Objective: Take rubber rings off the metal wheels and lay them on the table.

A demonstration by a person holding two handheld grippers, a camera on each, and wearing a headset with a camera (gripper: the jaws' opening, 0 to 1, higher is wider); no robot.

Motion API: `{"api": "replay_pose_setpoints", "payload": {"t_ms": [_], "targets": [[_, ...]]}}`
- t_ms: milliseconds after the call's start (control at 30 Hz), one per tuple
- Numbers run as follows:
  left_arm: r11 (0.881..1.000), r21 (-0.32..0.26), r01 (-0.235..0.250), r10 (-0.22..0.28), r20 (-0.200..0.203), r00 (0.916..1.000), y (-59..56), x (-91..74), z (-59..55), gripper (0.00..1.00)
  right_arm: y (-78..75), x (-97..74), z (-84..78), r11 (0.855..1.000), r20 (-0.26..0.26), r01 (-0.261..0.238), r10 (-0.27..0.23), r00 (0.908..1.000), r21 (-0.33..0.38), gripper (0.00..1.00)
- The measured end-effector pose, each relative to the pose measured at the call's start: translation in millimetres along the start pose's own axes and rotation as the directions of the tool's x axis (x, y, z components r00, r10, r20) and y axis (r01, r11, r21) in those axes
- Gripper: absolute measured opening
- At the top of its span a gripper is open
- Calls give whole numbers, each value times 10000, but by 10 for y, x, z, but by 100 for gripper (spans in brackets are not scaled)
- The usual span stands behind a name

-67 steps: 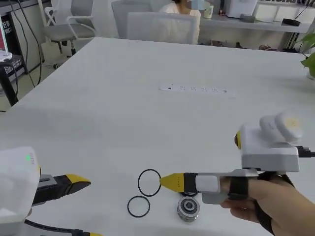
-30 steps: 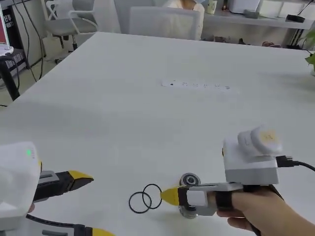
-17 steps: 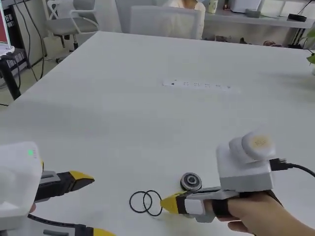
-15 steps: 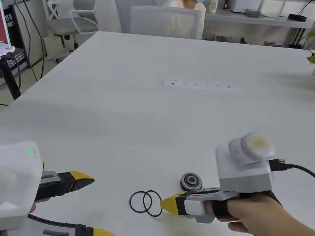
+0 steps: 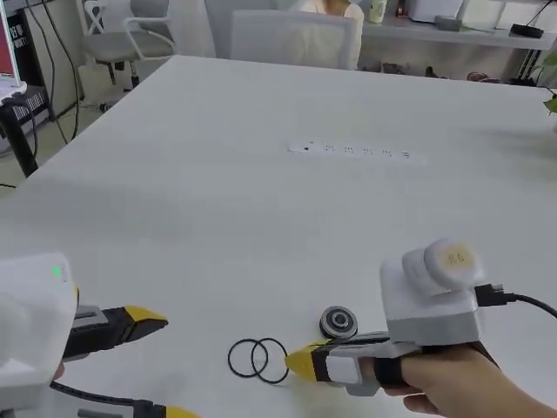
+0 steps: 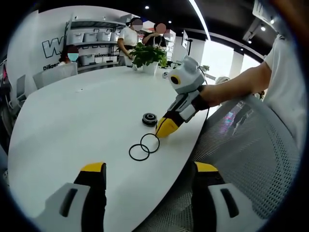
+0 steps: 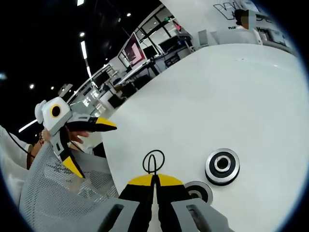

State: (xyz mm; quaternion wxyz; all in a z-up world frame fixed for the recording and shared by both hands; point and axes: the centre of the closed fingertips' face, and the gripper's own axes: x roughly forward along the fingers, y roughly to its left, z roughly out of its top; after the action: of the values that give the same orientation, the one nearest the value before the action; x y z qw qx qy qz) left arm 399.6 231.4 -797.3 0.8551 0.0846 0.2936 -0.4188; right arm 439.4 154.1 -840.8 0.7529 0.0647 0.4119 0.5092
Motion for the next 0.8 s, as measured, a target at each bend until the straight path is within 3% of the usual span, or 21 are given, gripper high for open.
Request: {"api": "replay_pose_setpoints", "payload": {"t_ms": [800], "targets": [[10000, -89, 27, -28, -46, 10000, -2, 3, -17, 69, -50, 6, -22, 9999, -131, 143, -145, 9998, -86, 0]]}}
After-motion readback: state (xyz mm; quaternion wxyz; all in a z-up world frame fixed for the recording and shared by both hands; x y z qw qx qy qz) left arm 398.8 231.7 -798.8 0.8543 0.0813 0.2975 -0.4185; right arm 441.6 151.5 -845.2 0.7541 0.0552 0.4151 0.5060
